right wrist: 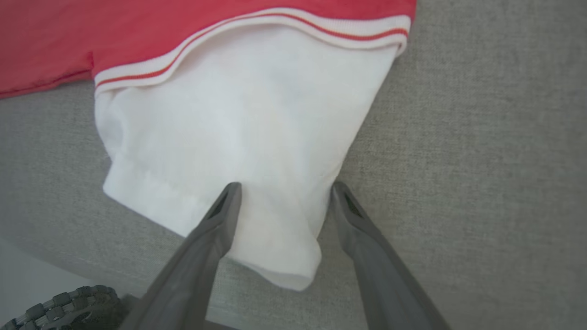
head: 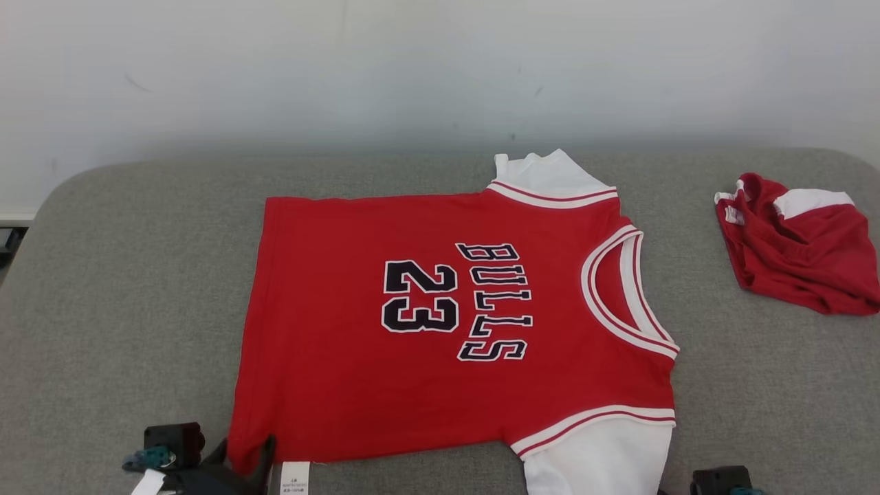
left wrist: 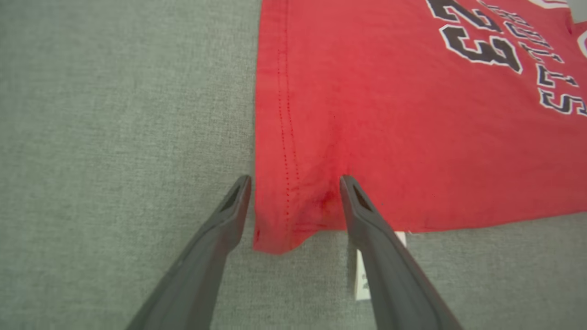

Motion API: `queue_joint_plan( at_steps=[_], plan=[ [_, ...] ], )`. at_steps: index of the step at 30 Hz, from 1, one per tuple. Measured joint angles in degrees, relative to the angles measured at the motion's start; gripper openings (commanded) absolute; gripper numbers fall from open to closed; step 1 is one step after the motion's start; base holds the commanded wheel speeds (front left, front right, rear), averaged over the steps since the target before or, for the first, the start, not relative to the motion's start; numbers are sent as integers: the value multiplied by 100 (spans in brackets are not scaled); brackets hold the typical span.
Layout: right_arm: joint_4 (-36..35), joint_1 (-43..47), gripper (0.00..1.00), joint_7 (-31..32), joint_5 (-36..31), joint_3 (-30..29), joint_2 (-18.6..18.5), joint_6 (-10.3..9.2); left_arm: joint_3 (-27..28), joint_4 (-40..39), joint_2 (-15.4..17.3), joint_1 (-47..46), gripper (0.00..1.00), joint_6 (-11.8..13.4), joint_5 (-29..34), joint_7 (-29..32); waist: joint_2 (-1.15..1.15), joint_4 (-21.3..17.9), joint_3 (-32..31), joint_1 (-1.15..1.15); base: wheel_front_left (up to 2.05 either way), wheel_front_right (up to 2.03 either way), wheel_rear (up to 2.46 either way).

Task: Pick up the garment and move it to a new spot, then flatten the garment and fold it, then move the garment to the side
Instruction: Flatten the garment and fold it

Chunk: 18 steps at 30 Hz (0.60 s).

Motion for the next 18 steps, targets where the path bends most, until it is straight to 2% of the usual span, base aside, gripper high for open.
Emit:
queue_joint_plan(
  at_steps=[7, 9, 10, 11, 18],
  plan=[
    [322, -286, 100, 145, -5, 74, 101, 0, -24, 535, -94, -219, 100, -107, -107, 183, -1, 14, 143, 0, 0, 0, 0],
    [400, -324, 99, 198, -2, 81, 104, 2, 1, 651, -148, -292, 43, -111, -180, 241, -1, 26, 167, 0, 0, 0, 0],
    [437, -324, 84, 223, 8, 79, 104, 2, 14, 681, -152, -308, 36, -111, -180, 242, -1, 30, 172, 0, 0, 0, 0],
    [500, -331, 0, 241, 16, 74, 103, 4, 65, 792, -162, -369, 0, -164, -276, 261, -1, 33, 178, 0, 0, 0, 0],
    [586, -443, 0, 253, 38, 23, 80, 51, 60, 975, -181, -450, 0, -260, -368, 257, -1, 17, 181, 0, 0, 0, 0]
  ],
)
